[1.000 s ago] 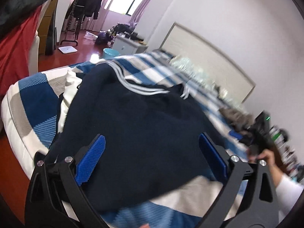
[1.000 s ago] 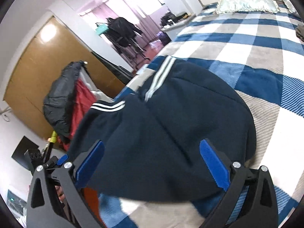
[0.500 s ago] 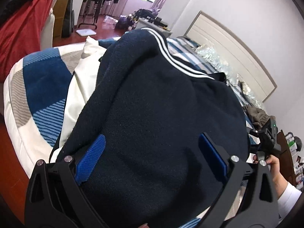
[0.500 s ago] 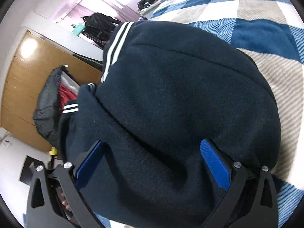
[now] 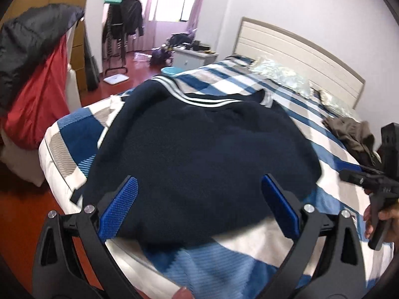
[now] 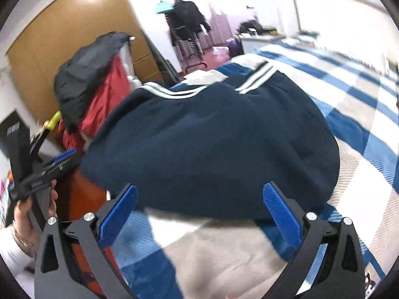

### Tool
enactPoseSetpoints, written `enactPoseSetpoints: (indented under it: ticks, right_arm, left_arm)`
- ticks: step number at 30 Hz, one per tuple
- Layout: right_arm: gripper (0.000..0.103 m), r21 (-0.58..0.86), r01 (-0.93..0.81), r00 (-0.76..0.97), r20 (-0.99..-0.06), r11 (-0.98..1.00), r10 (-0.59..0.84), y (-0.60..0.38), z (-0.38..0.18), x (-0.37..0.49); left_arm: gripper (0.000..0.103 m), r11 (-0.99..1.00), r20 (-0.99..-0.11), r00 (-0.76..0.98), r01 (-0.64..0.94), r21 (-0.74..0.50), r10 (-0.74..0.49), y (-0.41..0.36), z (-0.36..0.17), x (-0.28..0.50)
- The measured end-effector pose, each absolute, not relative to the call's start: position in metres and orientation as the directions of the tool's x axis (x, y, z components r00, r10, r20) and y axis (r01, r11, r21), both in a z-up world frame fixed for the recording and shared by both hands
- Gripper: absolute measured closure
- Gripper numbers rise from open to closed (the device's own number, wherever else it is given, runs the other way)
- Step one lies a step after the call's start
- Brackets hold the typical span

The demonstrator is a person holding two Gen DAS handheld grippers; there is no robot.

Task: Fold large clothes

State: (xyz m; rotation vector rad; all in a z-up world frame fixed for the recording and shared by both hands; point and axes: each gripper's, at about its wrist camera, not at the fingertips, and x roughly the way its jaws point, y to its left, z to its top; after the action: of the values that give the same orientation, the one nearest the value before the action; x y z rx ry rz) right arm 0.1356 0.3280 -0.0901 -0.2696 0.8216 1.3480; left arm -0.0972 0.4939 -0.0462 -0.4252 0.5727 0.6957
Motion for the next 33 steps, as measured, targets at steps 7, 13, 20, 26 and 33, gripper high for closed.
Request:
enactPoseSetpoints:
  ticks: [7,13,20,26,33]
  right_arm:
    - [0.004,0.176,-0.945,0.091,-0.667,0.275,0.739,0.296,-0.071,0.101]
    - [0.004,0.173,-0.919,0.141,-0.695,0.353,0.705,0.290,-0.066,0.107]
    - [0.004,0.168,-0.913,0.157,-0.696,0.371,0.701,0.291,-0.065,0.114]
    - [0.004,0.163,-0.918,0.154,-0.695,0.362,0.702,0.295,-0.064,0.112]
    - [0.004,0.125,-0.928,0.173,-0.691,0.352,0.702,0.303,-0.059,0.102]
  left_arm:
    - [0.007,0.715,-0.616,0.646,-0.674,-0.183,0.451,0.453,-0.031,-0.096]
    - [0.007,0.715,-0.617,0.623,-0.686,-0.134,0.481,0.437,-0.026,-0.088]
    - [0.006,0.730,-0.617,0.631,-0.671,-0.132,0.469,0.433,-0.025,-0.083]
    - [0.006,0.725,-0.609,0.619,-0.681,-0.103,0.495,0.428,-0.022,-0.082]
    - [0.007,0.731,-0.613,0.616,-0.677,-0.090,0.495,0.424,-0.022,-0.080]
